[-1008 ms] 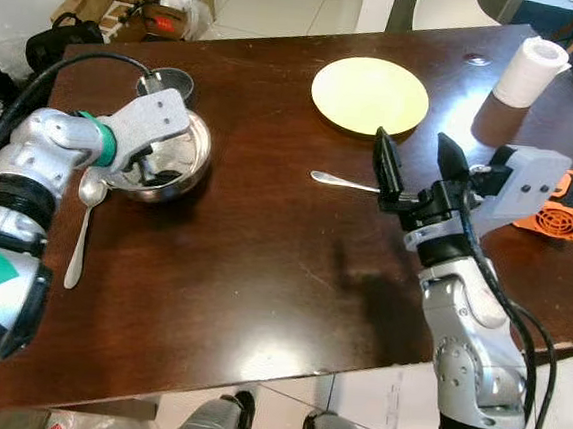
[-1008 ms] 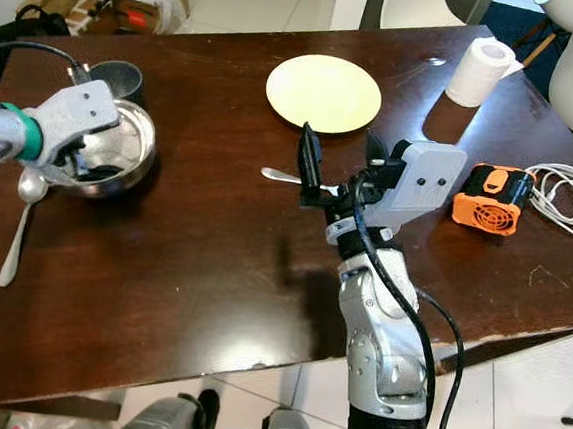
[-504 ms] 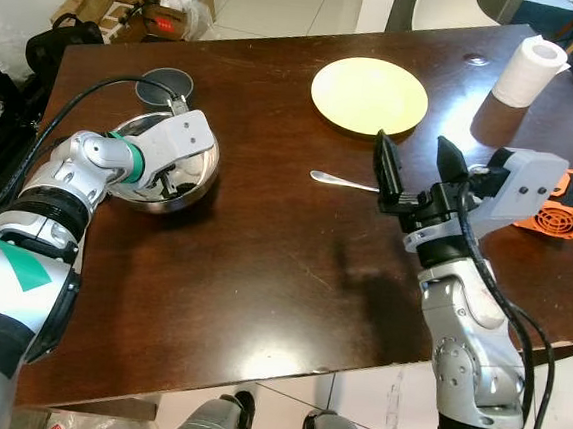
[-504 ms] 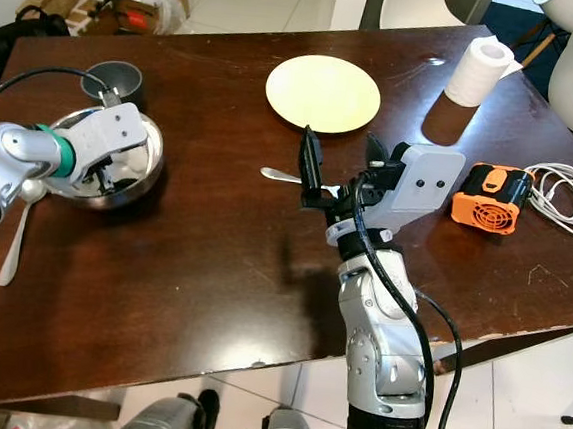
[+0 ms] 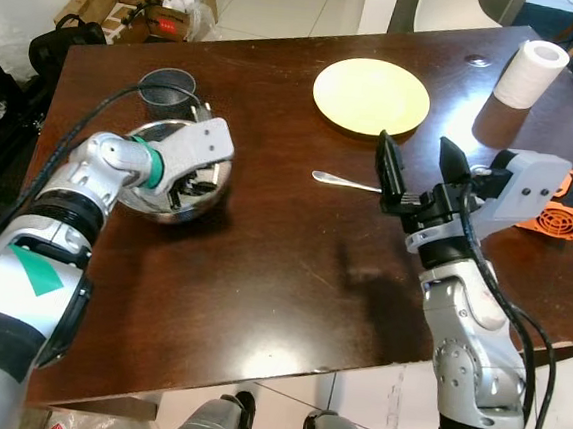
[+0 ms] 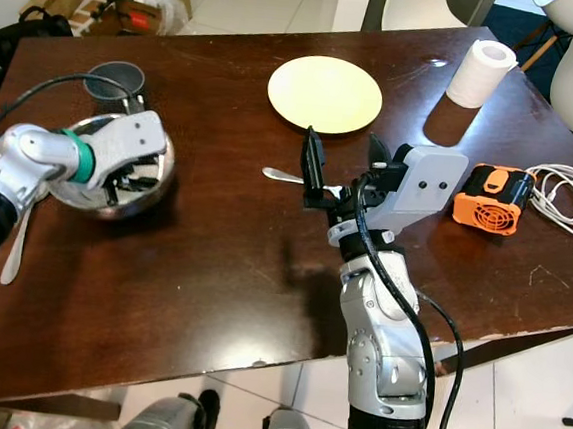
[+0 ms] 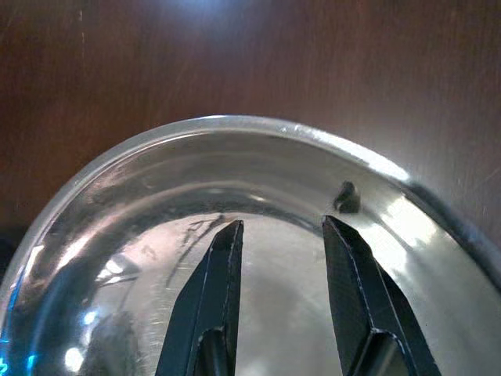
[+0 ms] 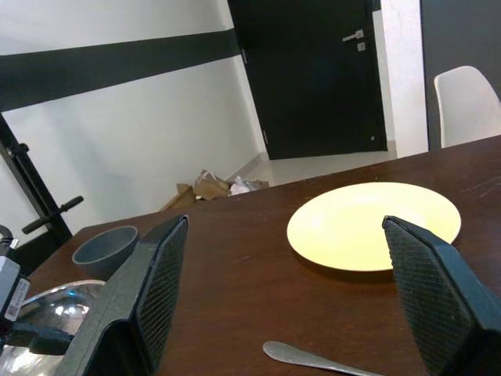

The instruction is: Setting the table

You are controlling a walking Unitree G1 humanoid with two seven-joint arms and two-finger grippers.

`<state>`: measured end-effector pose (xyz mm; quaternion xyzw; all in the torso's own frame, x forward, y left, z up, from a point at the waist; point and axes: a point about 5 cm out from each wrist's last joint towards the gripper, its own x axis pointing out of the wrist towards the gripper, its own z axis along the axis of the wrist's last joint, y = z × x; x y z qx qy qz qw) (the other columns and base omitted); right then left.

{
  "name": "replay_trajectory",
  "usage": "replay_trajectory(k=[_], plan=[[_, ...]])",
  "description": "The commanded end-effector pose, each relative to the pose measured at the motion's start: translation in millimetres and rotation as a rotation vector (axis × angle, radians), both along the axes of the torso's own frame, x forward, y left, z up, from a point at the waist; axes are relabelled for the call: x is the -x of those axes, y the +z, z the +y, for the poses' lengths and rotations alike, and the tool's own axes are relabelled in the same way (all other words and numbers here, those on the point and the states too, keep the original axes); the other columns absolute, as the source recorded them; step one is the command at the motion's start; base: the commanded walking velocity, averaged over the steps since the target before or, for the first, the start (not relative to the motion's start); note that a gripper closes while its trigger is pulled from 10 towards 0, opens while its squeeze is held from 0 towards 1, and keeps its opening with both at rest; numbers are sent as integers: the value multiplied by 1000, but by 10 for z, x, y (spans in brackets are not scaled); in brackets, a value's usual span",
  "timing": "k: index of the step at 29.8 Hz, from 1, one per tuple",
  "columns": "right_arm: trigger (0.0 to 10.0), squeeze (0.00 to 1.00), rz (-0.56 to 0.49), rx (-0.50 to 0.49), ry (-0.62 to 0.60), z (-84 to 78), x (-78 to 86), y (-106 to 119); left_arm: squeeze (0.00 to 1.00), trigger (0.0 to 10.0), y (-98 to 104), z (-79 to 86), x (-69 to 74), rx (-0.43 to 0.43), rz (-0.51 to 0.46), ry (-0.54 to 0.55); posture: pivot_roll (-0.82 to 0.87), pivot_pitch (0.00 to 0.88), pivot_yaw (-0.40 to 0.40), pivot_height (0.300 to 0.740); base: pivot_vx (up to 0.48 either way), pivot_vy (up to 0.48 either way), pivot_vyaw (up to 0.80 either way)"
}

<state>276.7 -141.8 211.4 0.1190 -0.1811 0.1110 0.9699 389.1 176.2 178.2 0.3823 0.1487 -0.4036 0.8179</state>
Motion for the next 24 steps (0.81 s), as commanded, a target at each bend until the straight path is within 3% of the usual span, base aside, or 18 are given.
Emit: replay_trajectory(k=[1,2,3,4,6,7,9,10,12,14,17,20,22,24], plan=[[10000,0,12,2,-5,-12,3,-39,0,0,-73,-39,46,11,41,-44,29,48,114,740,0,0,0],[10000,0,12,2,-5,-12,3,-39,0,0,-73,-39,46,11,41,-44,29,48,114,740,0,0,0],[10000,0,12,3,-5,-12,2,-39,0,10000,-99,-111,80,17,59,-104,29,48,114,740,0,0,0],[10000,0,12,3,-5,-12,2,-39,0,10000,-99,-111,80,17,59,-104,29,48,114,740,0,0,0],[10000,0,9,4,-12,-27,0,-33,0,10000,-95,-516,158,140,63,-240,24,50,119,740,0,0,0],[10000,0,9,4,-12,-27,0,-33,0,10000,-95,-516,158,140,63,-240,24,50,119,740,0,0,0],[10000,0,8,7,-20,-55,0,-28,0,10000,-113,-865,224,238,59,-292,17,50,120,740,0,0,0],[10000,0,8,9,-22,-63,1,-27,0,10000,-129,-949,238,255,58,-294,17,50,120,740,0,0,0],[10000,0,8,9,-22,-63,1,-27,0,10000,-129,-949,238,255,58,-294,17,50,120,740,0,0,0],[10000,0,9,10,-27,-84,5,-28,0,10000,-179,-1155,290,270,49,-312,15,52,120,740,0,0,0],[10000,0,9,9,-29,-90,7,-29,0,10000,-199,-1261,316,276,43,-319,16,53,118,740,0,0,0],[10000,0,10,6,-30,-85,5,-28,0,10000,-172,-1582,372,323,-12,-288,9,53,121,740,0,0,0],[10000,0,10,6,-30,-85,5,-28,0,10000,-172,-1582,372,323,-12,-288,9,53,121,740,0,0,0],[10000,0,7,5,-33,-92,20,-19,0,10000,-4,-1474,260,331,-110,-210,8,57,126,740,0,0,0]])
